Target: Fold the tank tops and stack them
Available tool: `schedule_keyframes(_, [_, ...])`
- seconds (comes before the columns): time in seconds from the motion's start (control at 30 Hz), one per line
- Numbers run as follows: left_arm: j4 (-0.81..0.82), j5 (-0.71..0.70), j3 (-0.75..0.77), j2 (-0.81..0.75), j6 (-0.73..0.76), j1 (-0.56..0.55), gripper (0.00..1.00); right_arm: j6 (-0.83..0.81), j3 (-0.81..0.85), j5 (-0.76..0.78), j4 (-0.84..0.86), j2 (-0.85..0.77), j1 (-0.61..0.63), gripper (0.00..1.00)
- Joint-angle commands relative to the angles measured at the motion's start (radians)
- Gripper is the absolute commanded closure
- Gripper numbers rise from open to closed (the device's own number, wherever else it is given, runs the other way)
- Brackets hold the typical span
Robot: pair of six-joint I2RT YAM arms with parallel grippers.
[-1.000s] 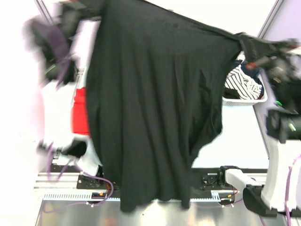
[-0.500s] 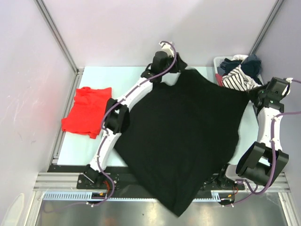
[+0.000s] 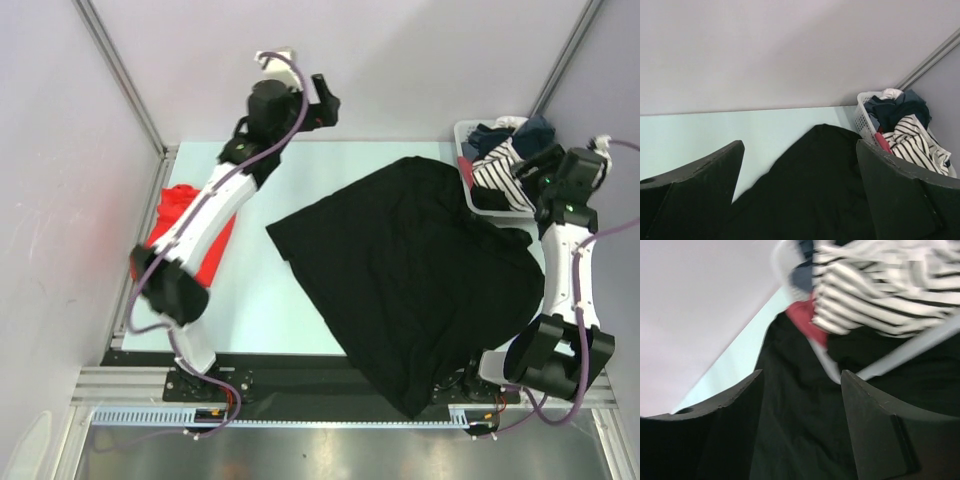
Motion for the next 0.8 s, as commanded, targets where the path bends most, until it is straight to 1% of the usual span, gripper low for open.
schedule_keyframes(0.0, [-0.147,-0.110,-0.186,-0.165,-0.033,-0.016,0.00,-0.129,0.120,0.083,-0.021,0.039,0.134,0.32])
schedule_keyframes(0.03, [-0.160,-0.109,-0.290,-0.189,-0.047,-0.016,0.00,-0.154,0.131,0.088,-0.026,0.054,0.158,0.32])
schedule_keyframes(0.07, [-0.161,-0.092,-0.344,-0.240,-0.071,-0.017,0.00,-0.162,0.142,0.092,-0.040,0.069,0.206,0.32])
schedule_keyframes(0.1, [-0.160,-0.070,-0.399,-0.261,-0.084,-0.017,0.00,-0.168,0.156,0.092,-0.041,0.085,0.224,0.33])
schedule_keyframes(0.13, [-0.149,-0.049,-0.509,-0.283,-0.091,-0.022,0.00,-0.176,0.160,0.092,-0.046,0.108,0.244,0.33])
schedule_keyframes(0.17, [-0.123,-0.046,-0.559,-0.306,-0.096,-0.039,0.00,-0.182,0.163,0.097,-0.051,0.117,0.284,0.33])
schedule_keyframes(0.23, [-0.138,-0.087,-0.651,-0.332,-0.102,-0.054,0.00,-0.182,0.153,0.111,-0.054,0.132,0.318,0.32])
schedule_keyframes(0.3, [-0.161,-0.121,-0.688,-0.311,-0.124,-0.053,0.00,-0.179,0.137,0.115,-0.045,0.139,0.367,0.32])
schedule_keyframes(0.33, [-0.166,-0.128,-0.706,-0.294,-0.128,-0.050,0.00,-0.177,0.116,0.118,-0.041,0.139,0.369,0.32])
schedule_keyframes(0.4, [-0.186,-0.112,-0.699,-0.249,-0.134,-0.031,0.00,-0.177,0.090,0.118,-0.025,0.129,0.442,0.32])
schedule_keyframes(0.5, [-0.229,-0.119,-0.656,-0.156,-0.138,-0.008,0.00,-0.180,0.039,0.161,-0.018,0.099,0.488,0.32])
schedule_keyframes(0.57, [-0.239,-0.103,-0.633,-0.096,-0.136,0.012,0.01,-0.183,0.003,0.161,-0.020,0.067,0.524,0.32])
schedule_keyframes(0.73, [-0.223,-0.087,-0.598,0.005,-0.133,0.056,0.02,-0.202,-0.077,0.200,-0.021,-0.002,0.606,0.33])
schedule_keyframes(0.77, [-0.218,-0.084,-0.589,0.040,-0.136,0.080,0.04,-0.206,-0.088,0.203,-0.021,-0.012,0.614,0.33])
